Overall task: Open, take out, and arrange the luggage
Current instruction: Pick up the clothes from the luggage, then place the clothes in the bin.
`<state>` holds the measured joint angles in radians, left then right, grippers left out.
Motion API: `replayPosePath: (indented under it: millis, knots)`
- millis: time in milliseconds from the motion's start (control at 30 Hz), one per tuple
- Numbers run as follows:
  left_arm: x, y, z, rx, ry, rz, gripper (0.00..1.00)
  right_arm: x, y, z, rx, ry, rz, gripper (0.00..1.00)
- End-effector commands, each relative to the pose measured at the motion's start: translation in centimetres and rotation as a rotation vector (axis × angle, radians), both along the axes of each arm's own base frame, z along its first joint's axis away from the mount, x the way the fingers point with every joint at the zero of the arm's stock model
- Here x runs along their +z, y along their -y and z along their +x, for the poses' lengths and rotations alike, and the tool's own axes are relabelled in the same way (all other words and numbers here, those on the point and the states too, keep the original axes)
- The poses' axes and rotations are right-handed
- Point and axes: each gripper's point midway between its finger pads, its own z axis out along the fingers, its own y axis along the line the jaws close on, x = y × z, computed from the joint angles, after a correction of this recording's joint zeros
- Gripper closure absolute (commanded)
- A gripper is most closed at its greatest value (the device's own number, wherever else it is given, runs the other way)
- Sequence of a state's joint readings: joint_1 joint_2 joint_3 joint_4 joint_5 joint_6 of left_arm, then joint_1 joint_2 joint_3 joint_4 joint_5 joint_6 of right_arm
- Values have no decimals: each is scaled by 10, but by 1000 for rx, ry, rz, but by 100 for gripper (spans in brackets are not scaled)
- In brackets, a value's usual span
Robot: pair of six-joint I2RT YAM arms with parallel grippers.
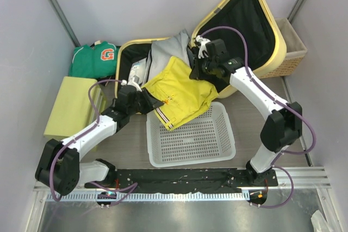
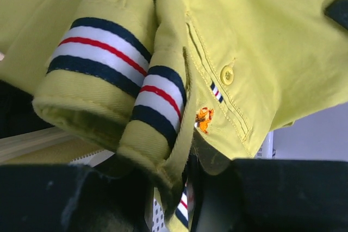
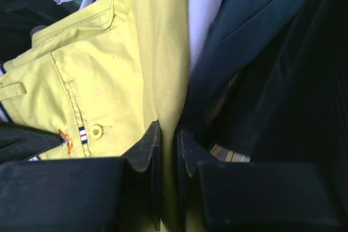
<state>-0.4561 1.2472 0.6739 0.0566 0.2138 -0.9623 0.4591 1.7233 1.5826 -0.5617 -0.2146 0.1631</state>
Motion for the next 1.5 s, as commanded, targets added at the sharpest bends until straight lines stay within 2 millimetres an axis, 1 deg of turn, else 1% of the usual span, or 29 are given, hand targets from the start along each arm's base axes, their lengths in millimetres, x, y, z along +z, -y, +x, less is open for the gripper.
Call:
replayPosePath:
  millis: [0, 33, 67, 133, 233, 267, 300, 400, 433, 500, 533, 567, 600, 633, 667, 700, 800, 867, 900, 933, 967, 1000, 1033, 1133, 1200, 1233, 1300, 1400, 1467]
  knots:
    - [6, -6, -13, -29, 18, 80, 81, 46, 0, -52, -2, 1, 92, 99]
    - [8, -8, -13, -20, 26, 88, 81, 51, 3, -57, -5, 13, 99, 99]
    - [6, -11, -14, -20, 23, 102, 81, 44, 6, -61, -12, -2, 88, 99]
    - [7, -11, -18, -34, 24, 105, 81, 39, 9, -67, -30, -17, 87, 97]
    - [1, -9, -25, -63, -2, 107, 86, 26, 15, -78, -51, -52, 80, 96]
    - [1, -7, -29, -85, -8, 97, 91, 21, 18, -84, -59, -63, 78, 96]
    - [2, -6, -31, -94, -11, 88, 93, 20, 18, -88, -59, -66, 79, 97]
    - [10, -3, -39, -122, -4, 65, 97, 21, 23, -102, -81, -77, 97, 99]
    - [20, -3, -39, -126, 18, 58, 100, 19, 24, -107, -94, -95, 106, 99]
    - [30, -2, -43, -153, 28, 56, 100, 26, 26, -119, -96, -106, 134, 99]
    - [42, 1, -43, -168, 47, 47, 100, 24, 24, -126, -93, -133, 149, 99]
    - [42, 1, -48, -191, 21, 53, 100, 27, 22, -133, -79, -146, 164, 99]
    - [55, 7, -52, -236, 27, 32, 100, 28, 26, -142, -80, -159, 160, 99]
    - [56, 10, -58, -268, 14, 28, 100, 28, 25, -150, -74, -167, 155, 99]
    - [56, 10, -65, -291, -11, 23, 100, 28, 27, -155, -89, -173, 148, 99]
    - [56, 13, -73, -325, -28, 5, 100, 30, 31, -165, -94, -181, 148, 99]
    - [44, 6, -87, -326, -61, 21, 100, 16, 31, -188, -105, -233, 142, 99]
    - [29, -2, -91, -303, -83, 64, 100, -5, 35, -207, -113, -277, 128, 99]
    - [17, -6, -95, -299, -108, 82, 100, -13, 35, -211, -133, -298, 135, 99]
    - [11, -6, -98, -298, -116, 95, 100, -35, 40, -220, -148, -341, 110, 99]
    - [6, -6, -99, -294, -128, 107, 100, -40, 42, -224, -154, -346, 114, 99]
    - [1, -5, -100, -292, -134, 125, 100, -46, 44, -223, -181, -339, 111, 99]
    - [-4, -1, -102, -292, -122, 160, 100, -59, 50, -227, -199, -351, 88, 99]
    - [-9, 13, -104, -322, -102, 195, 100, -70, 63, -221, -256, -310, 45, 99]
    - [-11, 21, -102, -331, -80, 231, 100, -74, 65, -216, -262, -298, 24, 99]
    - [-18, 23, -101, -337, -95, 249, 100, -74, 70, -210, -285, -269, -7, 99]
    - [-19, 32, -104, -369, -102, 255, 100, -81, 70, -209, -281, -289, -40, 99]
    - [-34, 36, -109, -384, -131, 295, 100, -91, 72, -211, -281, -316, -74, 99]
    - [-45, 33, -111, -378, -147, 330, 100, -103, 81, -213, -300, -321, -123, 99]
